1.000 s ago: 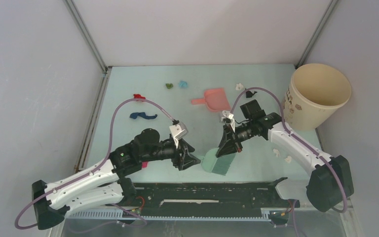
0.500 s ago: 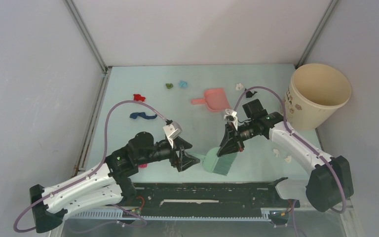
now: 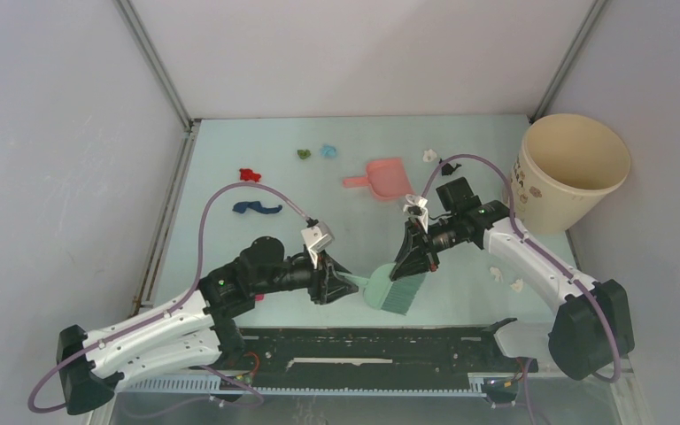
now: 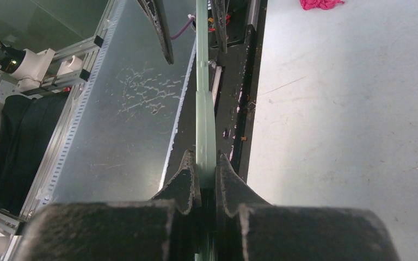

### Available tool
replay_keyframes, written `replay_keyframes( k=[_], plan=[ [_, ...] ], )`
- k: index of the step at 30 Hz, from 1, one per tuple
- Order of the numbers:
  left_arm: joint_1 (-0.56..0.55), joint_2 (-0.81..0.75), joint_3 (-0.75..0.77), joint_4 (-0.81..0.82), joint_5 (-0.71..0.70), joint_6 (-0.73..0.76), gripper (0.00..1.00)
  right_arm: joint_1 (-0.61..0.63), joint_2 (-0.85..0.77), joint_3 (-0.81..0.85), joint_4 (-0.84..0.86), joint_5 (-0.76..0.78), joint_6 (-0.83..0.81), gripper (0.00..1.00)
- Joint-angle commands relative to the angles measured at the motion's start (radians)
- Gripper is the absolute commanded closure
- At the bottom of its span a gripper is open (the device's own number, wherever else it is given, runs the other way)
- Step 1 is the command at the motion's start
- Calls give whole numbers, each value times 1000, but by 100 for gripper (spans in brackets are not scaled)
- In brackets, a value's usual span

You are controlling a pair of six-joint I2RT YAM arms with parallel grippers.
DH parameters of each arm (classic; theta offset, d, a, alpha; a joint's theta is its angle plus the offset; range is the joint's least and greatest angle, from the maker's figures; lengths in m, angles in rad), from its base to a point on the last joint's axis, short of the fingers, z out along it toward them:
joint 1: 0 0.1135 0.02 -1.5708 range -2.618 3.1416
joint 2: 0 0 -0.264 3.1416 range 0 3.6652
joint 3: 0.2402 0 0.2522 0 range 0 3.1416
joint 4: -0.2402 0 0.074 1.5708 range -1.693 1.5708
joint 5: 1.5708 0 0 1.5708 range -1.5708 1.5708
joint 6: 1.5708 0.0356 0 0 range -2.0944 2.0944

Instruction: Sweep away the paper scraps from the table

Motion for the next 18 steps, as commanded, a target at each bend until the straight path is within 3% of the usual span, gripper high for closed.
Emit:
replay_keyframes(
  k=[1, 9, 14, 16, 18],
  plan=[
    [7, -7, -4, 58, 40, -10, 56, -5, -5, 39, 0, -35, 5, 100],
    [9, -10, -5, 61, 34, -15, 66, -5, -3, 39, 1, -27, 4, 100],
    [10, -7, -4, 62, 38, -14, 84, -6, -4, 39, 1, -22, 5, 100],
    [12, -6, -4, 59, 28, -15, 98, -6, -4, 38, 2, -19, 4, 100],
    [12, -5, -2, 53, 7, -17, 100, -5, -6, 39, 5, -10, 7, 100]
  ],
)
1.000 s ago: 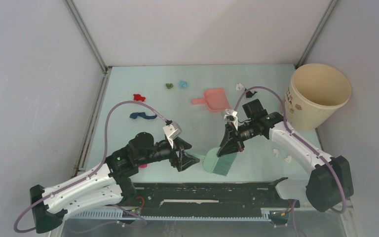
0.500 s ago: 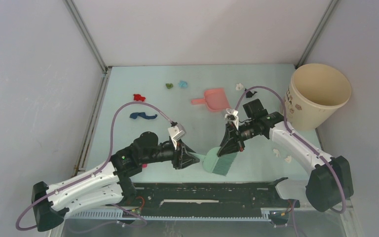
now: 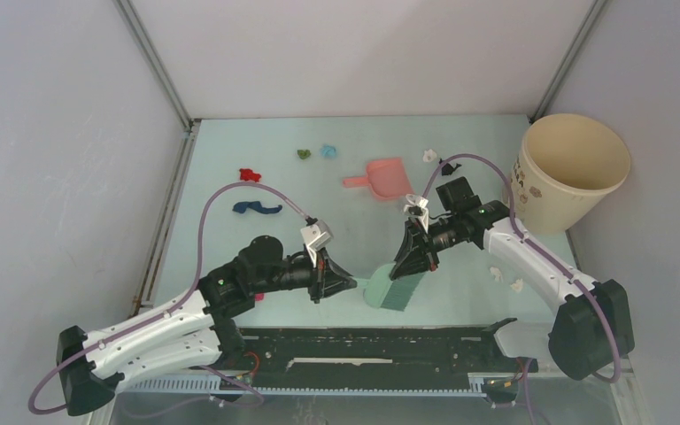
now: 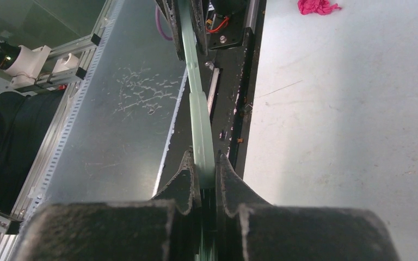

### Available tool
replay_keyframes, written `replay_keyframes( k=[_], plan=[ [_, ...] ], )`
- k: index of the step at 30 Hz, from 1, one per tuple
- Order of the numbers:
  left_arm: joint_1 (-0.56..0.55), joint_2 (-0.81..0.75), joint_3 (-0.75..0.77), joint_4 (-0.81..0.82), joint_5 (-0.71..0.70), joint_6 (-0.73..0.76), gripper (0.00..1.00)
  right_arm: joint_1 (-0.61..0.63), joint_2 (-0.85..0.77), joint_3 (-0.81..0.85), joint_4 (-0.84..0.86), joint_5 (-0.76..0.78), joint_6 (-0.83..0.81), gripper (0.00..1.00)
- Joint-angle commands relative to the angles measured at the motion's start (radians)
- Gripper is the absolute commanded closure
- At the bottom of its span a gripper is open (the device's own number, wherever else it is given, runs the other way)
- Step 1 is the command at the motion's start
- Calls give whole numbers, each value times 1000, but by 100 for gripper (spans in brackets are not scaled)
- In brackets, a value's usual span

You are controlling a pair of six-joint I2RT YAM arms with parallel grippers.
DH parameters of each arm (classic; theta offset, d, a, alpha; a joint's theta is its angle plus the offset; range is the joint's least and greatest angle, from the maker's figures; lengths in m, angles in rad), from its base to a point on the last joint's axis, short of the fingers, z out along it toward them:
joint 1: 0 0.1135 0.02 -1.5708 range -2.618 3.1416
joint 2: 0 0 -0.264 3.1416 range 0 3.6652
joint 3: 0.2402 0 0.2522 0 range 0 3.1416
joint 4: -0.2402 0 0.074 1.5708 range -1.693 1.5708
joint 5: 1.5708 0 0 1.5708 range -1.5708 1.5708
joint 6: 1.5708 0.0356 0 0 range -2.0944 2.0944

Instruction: Sweep away the paper scraps from the table

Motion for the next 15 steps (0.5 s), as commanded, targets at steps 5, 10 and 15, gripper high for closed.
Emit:
replay_keyframes(
  k=[5, 10, 15],
  plan=[
    [5, -9, 38, -36, -69, 49, 100, -16, -12, 40, 44, 29, 87, 61],
    [21, -33, 141, -225, -353, 160, 100, -118, -32, 106, 172, 198, 263, 42],
    [77, -95, 145, -242, -632, 218, 100, -146, 1, 145, 262, 421, 357, 37]
  ],
)
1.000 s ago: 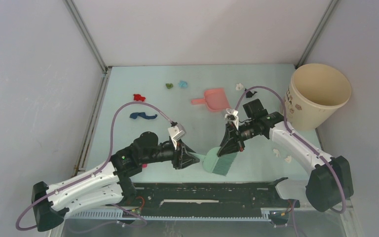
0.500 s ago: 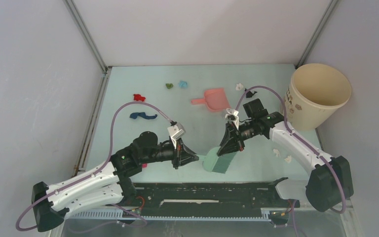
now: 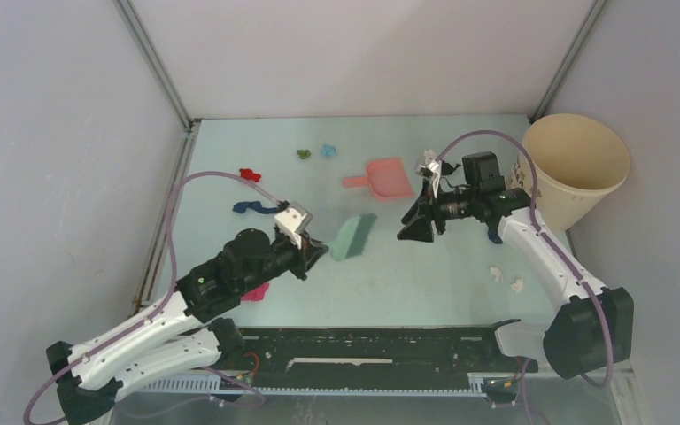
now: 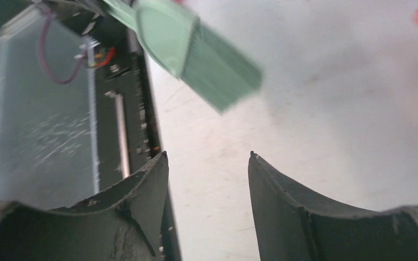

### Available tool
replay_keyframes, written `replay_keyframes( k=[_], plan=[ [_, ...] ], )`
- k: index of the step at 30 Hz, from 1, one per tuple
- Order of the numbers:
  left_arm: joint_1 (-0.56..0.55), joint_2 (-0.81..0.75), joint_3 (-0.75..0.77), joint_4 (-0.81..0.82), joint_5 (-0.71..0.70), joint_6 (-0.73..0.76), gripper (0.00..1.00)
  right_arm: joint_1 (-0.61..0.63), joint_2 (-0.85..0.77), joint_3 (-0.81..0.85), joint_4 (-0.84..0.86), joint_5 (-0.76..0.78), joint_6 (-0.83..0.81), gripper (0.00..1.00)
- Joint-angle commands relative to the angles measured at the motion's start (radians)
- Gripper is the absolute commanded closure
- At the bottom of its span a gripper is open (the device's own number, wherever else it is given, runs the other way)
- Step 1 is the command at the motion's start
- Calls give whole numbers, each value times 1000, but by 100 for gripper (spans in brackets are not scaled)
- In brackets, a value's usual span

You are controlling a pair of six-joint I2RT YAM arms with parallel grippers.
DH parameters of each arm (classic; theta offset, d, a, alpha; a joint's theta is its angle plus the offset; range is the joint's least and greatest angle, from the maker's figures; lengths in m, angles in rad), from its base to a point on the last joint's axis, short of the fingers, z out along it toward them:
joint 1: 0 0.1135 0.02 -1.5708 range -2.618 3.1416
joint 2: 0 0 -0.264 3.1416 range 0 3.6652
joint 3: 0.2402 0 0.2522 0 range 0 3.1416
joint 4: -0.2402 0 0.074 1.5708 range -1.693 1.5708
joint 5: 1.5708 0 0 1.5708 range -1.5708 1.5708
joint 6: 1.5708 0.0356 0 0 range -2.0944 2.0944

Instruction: Sweep away the paper scraps from the table

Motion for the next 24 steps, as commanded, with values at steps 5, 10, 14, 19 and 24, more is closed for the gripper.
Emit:
replay_keyframes(
  k=[5, 10, 14, 19, 24],
  plan=[
    [119, -134, -20, 16, -528, 63, 100, 6, 117, 155, 125, 385, 214, 37],
    [220, -216, -47, -3, -665, 32, 100, 22, 241, 260, 207, 523, 285, 36],
    [244, -273, -70, 0, -707, 13, 100, 72, 422, 419, 180, 582, 253, 38],
    [244, -286, -72, -13, -782, 17, 100, 102, 684, 678, 103, 594, 277, 45],
    [244, -290, -75, -13, -777, 15, 100, 146, 873, 909, 25, 675, 307, 42]
  ],
)
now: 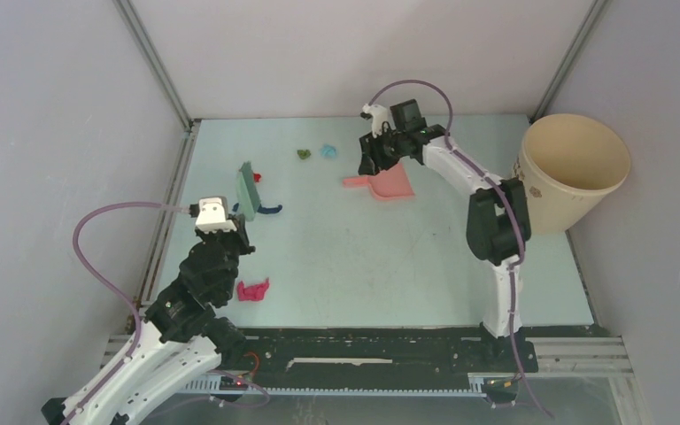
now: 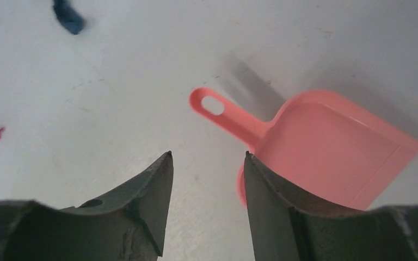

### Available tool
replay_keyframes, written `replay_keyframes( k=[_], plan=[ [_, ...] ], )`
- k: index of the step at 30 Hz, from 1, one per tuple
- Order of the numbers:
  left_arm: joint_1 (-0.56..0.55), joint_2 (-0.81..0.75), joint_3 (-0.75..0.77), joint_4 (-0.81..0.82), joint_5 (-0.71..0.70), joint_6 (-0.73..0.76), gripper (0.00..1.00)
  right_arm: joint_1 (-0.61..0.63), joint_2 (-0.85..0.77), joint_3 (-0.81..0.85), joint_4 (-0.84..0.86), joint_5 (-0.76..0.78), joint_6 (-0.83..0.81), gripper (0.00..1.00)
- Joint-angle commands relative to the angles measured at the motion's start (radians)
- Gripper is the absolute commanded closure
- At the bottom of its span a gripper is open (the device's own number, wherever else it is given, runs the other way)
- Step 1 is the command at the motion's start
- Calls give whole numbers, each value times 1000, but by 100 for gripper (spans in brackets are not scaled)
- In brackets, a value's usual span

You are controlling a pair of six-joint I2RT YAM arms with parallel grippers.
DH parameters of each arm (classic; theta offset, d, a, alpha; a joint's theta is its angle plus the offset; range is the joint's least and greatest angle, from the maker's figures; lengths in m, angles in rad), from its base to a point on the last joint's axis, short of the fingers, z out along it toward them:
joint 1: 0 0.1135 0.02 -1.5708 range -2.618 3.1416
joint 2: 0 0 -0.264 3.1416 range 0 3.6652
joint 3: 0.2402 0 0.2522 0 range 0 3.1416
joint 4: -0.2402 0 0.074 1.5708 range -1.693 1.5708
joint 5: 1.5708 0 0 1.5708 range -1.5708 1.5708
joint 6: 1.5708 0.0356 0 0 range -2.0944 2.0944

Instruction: Sweep away the paper scraps from the table

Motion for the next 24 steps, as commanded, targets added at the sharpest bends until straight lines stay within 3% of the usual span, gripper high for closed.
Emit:
replay_keyframes(
  k=[1, 8, 14, 19, 24],
  plan=[
    [6, -10, -4, 29, -43, -13, 100, 39, 107, 166, -79, 114, 42, 41],
    [5, -3, -3, 29, -23, -14, 100, 61, 252, 312, -91, 327, 153, 26],
    [7, 12, -3, 28, -11, -14, 100, 89, 322, 385, -43, 602, 232, 1],
    [6, 25, -3, 28, -3, -13, 100, 122, 364, 425, 13, 713, 194, 0],
    [9, 27, -5, 28, -9, -11, 100, 129, 384, 428, 3, 710, 179, 0]
  ],
)
